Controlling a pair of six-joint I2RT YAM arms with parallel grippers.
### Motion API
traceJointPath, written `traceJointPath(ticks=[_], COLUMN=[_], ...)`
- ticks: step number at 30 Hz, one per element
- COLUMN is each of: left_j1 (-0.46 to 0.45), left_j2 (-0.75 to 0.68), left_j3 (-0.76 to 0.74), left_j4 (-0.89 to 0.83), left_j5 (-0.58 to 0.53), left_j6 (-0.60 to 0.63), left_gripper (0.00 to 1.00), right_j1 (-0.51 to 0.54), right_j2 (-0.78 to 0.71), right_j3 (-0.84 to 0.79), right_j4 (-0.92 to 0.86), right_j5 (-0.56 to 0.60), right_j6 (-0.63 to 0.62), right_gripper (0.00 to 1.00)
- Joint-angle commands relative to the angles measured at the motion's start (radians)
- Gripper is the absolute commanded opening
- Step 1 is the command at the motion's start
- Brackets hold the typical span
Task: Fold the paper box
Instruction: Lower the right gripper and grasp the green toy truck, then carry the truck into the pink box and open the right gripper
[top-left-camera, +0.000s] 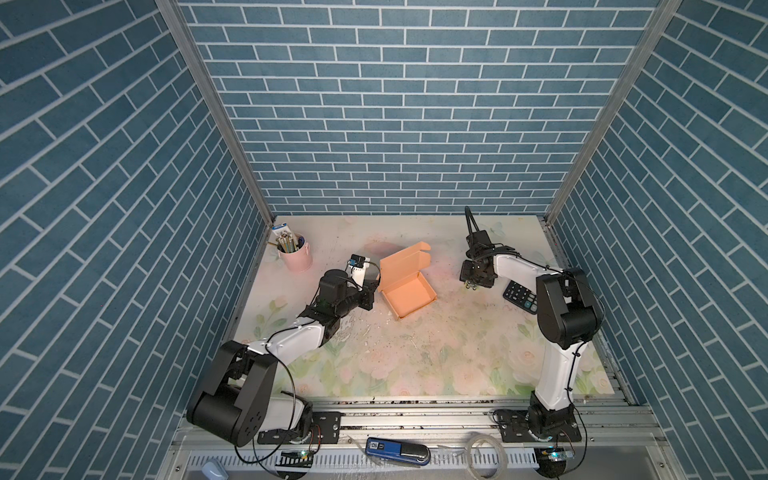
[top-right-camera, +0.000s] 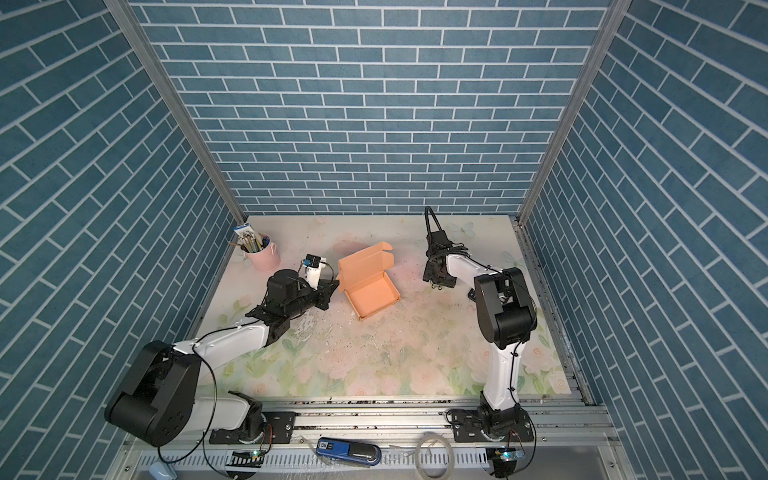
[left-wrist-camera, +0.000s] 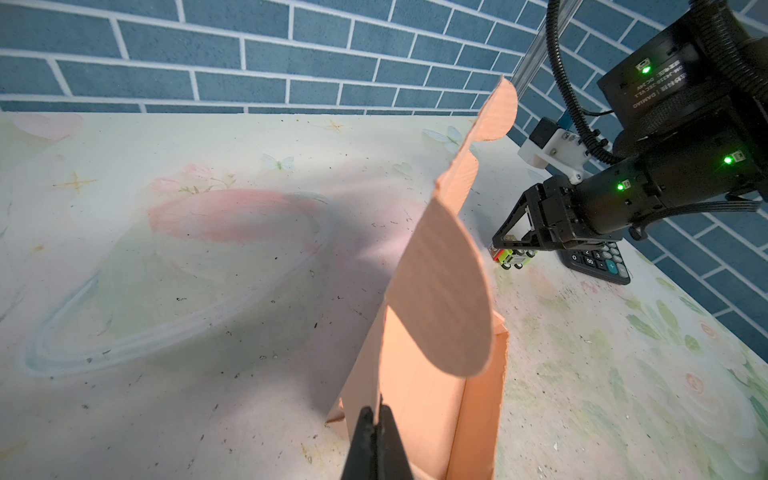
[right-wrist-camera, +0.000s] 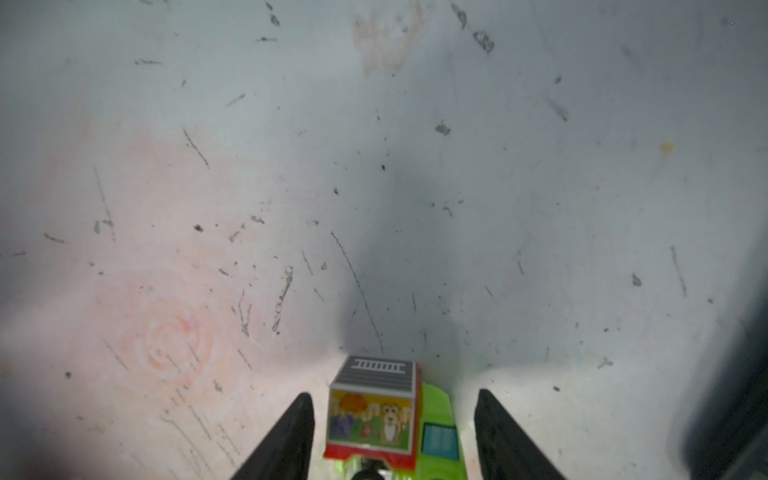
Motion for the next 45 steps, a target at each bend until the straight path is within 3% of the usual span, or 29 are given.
traceJointPath(ticks=[1, 10, 28, 45], left_j1=[-0.006, -0.009, -0.012, -0.027], left_j2=[0.012, 0.012, 0.036, 0.066], left_j3=[-0.007, -0.002, 0.006, 0.024], left_j4=[0.023, 0.018, 0.015, 0.006], left_j5=[0.01, 0.008, 0.005, -0.001], left_j6=[0.011, 0.014, 0.013, 0.021], left_gripper=[0.0, 0.0, 0.0, 0.0], right_j1=[-0.004, -0.004, 0.028, 0.193], right_j2=[0.017, 0.016, -0.096, -0.233], right_j3=[0.008, 0.008, -0.056, -0.03], right_j4=[-0.035, -0.032, -0.035, -0.088], right_j5=[-0.003, -0.017, -0.015, 0.0], right_j6=[0.048, 0.039, -0.017, -0.005], right_gripper=[0.61, 0.43, 0.38, 0.38])
